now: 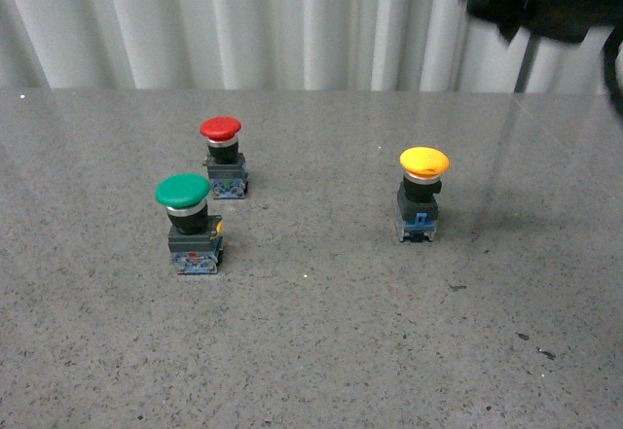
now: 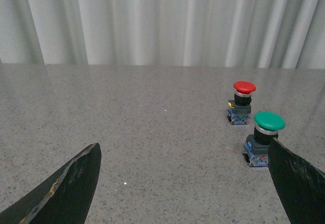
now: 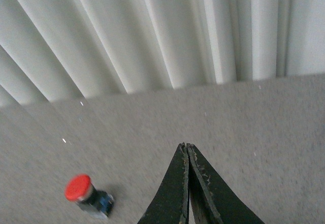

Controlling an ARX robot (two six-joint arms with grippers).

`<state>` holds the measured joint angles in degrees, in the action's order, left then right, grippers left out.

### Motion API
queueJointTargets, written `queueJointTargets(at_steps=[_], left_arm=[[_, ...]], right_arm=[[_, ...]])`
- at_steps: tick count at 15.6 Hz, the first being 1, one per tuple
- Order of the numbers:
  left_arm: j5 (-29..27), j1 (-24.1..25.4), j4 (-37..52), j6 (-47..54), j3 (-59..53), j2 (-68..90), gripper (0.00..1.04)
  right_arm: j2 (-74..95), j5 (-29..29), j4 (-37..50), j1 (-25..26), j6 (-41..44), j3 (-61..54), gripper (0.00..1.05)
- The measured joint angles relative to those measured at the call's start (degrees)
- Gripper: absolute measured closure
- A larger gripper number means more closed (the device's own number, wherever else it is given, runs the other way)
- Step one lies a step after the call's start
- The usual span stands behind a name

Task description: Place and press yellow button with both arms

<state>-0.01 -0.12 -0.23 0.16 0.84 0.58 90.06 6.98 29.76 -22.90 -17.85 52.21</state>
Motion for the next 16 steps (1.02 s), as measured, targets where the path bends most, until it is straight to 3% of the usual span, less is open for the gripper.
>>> queueJointTargets(at_steps=[5,6,7,8,11,16], left_arm=[[0.0,0.0,0.0,0.0,0.0,0.0,0.07],[0.0,0.0,0.0,0.0,0.0,0.0,0.07],[0.0,0.0,-0.02,0.0,0.0,0.0,0.07],[-0.02,0.0,0.0,0.0,0.0,0.0,0.07],[0.0,0.0,0.0,0.0,0.0,0.0,0.07],[0.0,0.0,0.0,0.0,0.0,0.0,0.07]], right_arm=[[-17.03,-0.94,-1.97,0.04,-5.09,-8.7,1.03],[-21.42,2.6,-3.48,-0.61,-3.67,-11.15,1.03],[-27.15,9.49,-3.61,-0.42,2.05,-15.47,1.03],[-33.9,12.52,-4.28,1.36,7.72,-21.2,1.03],[-53.13,7.98,-9.66,8.48,15.5,-37.92,1.03],[-63.6,0.5,-10.75,15.76,17.05,-45.38,1.03]])
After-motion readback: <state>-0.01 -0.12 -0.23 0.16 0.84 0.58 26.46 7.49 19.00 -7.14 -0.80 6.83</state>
